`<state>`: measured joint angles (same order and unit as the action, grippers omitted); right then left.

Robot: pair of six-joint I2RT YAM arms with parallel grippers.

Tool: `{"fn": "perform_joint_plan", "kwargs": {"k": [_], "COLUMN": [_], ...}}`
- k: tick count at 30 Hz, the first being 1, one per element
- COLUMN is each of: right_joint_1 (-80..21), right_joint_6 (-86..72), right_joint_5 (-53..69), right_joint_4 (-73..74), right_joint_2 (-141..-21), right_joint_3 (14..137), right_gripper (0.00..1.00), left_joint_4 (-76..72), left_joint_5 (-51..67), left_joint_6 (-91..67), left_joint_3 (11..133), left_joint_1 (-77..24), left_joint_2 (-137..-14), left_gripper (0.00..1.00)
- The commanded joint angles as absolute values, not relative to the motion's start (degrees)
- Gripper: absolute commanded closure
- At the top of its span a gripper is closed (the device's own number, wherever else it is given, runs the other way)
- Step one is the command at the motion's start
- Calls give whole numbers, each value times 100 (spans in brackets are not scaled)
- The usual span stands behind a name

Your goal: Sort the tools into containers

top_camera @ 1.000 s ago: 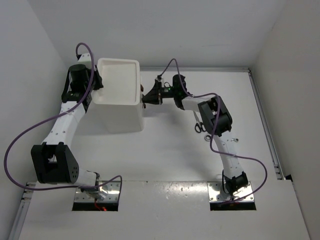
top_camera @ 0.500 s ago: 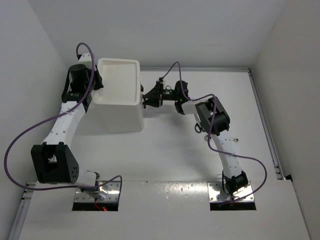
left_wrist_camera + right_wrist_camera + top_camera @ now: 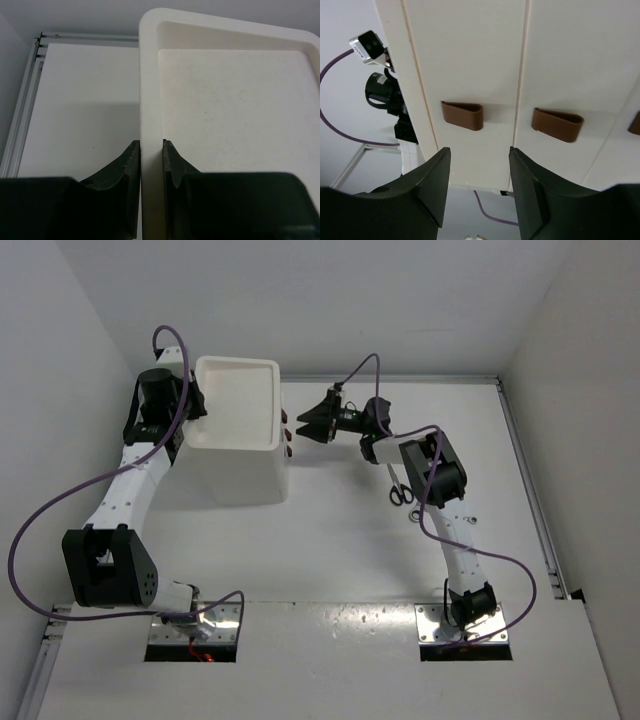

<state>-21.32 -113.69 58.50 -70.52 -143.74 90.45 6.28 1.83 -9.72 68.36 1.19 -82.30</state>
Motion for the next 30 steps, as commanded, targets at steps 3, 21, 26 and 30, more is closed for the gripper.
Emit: {"fn": "perform_joint_plan", "kwargs": {"k": [3, 21, 26, 30], "right_joint_1": [-2180, -2338, -2443, -2504], "right_joint_6": [-11796, -11391, -11391, -11338], "right_joint_5": [5608, 5493, 5493, 5493], "right_joint_4": [-7893, -6961, -6839, -6715], "right_joint_2": [-14071, -14353, -14405, -14458], "right_joint_3": [9562, 10037, 10151, 10213], "right_gripper": [50, 48, 46, 46], "left_joint_4": [1652, 1652, 1652, 1652], "left_joint_5": [923, 923, 923, 923], "left_joint_6": [-1239, -1239, -1239, -1239], "left_joint_3": [6231, 6284, 6284, 6284], "left_joint_1": [-79, -185, -185, -185], "left_joint_2": [-8807, -8912, -8912, -8912], "left_gripper": [100, 100, 100, 100]}}
